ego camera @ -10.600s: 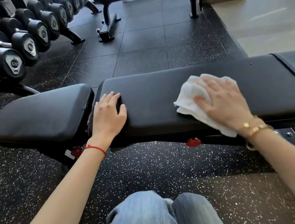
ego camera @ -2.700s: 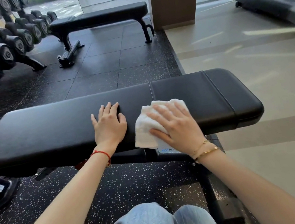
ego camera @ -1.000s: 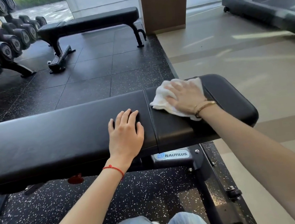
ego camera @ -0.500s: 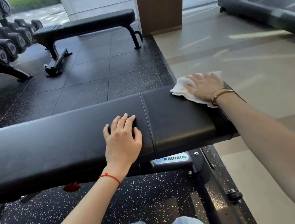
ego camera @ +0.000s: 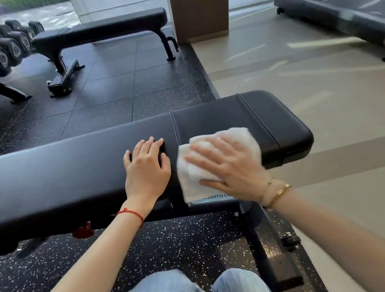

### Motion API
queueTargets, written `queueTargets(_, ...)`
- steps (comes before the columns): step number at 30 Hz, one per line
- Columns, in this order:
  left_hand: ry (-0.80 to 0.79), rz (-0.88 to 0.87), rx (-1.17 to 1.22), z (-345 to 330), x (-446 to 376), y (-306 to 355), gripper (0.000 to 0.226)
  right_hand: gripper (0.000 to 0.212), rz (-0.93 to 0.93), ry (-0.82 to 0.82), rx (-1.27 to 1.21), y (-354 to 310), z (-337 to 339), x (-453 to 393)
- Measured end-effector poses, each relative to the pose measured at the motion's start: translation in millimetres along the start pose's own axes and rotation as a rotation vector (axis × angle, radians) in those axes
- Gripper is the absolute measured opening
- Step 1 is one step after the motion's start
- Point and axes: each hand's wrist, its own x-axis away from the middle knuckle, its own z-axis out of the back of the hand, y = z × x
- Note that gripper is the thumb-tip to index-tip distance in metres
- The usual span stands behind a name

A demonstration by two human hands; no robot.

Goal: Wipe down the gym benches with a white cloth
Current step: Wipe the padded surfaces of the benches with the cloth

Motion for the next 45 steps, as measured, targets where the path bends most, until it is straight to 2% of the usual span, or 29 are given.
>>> queueTargets(2,0.008,-0.007,0.007,0.2,0.4,-3.3,0.042,0.065,-0.01,0.006,0.008,-11.1,-3.9,-5.6)
queueTargets(9,0.014,-0.008,0.012,-0.6,0.4,-2.7,0.041,0.067,-0.224,0.103,0.03,37.5,-15.4,40.2)
queueTargets(12,0.006,-0.002,0.013,-1.9,-0.1,-1.5,0.042,0.067,-0.168,0.169,0.035,2.3,-14.6,8.7)
queueTargets(15,-0.001,-0.011,0.022,-1.6,0.2,-4.3,0.043,0.069,-0.116,0.164,0.019,-31.1,-12.3,-12.3)
queueTargets(18,0.009,-0.026,0.022,-0.8,1.1,-7.9,0.042,0.068,-0.13,0.179,0.012,-12.4,-17.9,6.7)
queueTargets(23,-0.001,-0.018,0.015,-0.9,2.3,-7.3,0.042,0.064,-0.394,0.183,-0.164,57.4,-19.0,54.1)
queueTargets(25,-0.011,-0.012,0.013,-1.1,2.7,-5.9,0.043,0.061,-0.544,0.196,-0.299,80.0,-15.0,42.7)
queueTargets(27,-0.011,-0.007,0.01,-1.1,3.3,-4.7,0.043,0.056,-0.625,0.115,-0.334,94.1,-11.7,14.0)
queueTargets(31,-0.011,-0.009,-0.005,-0.9,3.4,-3.7,0.044,0.056,-0.568,-0.058,-0.223,79.9,-2.2,-24.3)
queueTargets(36,-0.009,-0.018,-0.02,-1.8,3.7,-5.4,0.044,0.057,-0.299,0.002,-0.247,46.8,-1.3,5.0)
queueTargets(38,-0.014,-0.022,-0.029,-1.8,3.6,-5.8,0.044,0.055,-0.325,0.001,-0.314,62.8,-2.8,-2.4)
queueTargets(42,-0.003,-0.012,-0.028,-1.5,3.1,-2.7,0.044,0.055,-0.497,-0.067,-0.287,103.2,-9.8,-64.6)
queueTargets(45,0.015,-0.006,-0.025,-1.6,2.8,-1.2,0.043,0.056,-0.514,-0.142,-0.273,103.5,-8.3,-119.0)
